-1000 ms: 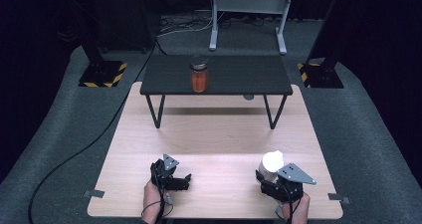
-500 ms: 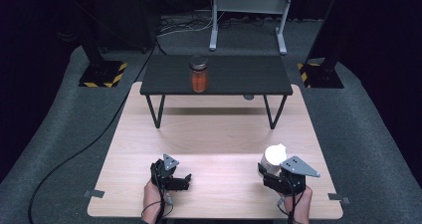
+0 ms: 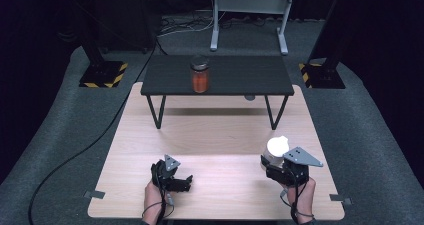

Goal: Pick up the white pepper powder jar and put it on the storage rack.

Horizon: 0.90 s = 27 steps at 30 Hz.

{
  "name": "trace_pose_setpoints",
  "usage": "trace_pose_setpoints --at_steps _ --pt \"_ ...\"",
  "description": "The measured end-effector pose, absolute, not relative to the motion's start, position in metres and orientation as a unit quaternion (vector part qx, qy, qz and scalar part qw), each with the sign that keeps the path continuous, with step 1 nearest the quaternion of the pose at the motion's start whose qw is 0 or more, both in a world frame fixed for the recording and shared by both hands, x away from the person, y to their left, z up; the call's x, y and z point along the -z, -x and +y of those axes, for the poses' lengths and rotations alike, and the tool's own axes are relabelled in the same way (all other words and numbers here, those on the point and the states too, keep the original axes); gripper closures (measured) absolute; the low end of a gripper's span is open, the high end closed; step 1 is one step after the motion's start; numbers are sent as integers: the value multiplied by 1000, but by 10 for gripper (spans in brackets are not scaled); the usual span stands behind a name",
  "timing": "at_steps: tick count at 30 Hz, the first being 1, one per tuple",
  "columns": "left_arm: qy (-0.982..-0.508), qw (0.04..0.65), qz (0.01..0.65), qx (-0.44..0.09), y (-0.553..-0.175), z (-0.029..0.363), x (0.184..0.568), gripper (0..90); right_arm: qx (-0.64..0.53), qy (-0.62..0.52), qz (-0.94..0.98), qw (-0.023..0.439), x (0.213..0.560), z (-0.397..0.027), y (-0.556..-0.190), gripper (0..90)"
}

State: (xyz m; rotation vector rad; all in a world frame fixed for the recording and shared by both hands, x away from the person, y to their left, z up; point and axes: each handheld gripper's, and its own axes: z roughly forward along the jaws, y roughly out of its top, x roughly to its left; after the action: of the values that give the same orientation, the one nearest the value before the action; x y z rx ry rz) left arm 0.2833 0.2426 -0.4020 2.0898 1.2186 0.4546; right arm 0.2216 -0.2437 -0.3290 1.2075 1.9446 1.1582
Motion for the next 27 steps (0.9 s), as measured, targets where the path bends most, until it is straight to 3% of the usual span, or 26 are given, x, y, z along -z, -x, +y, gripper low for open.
trace_pose_setpoints --at_steps 27 --pt "-801 333 467 -173 -284 243 402 5 -428 -446 731 289 307 -243 -257 296"
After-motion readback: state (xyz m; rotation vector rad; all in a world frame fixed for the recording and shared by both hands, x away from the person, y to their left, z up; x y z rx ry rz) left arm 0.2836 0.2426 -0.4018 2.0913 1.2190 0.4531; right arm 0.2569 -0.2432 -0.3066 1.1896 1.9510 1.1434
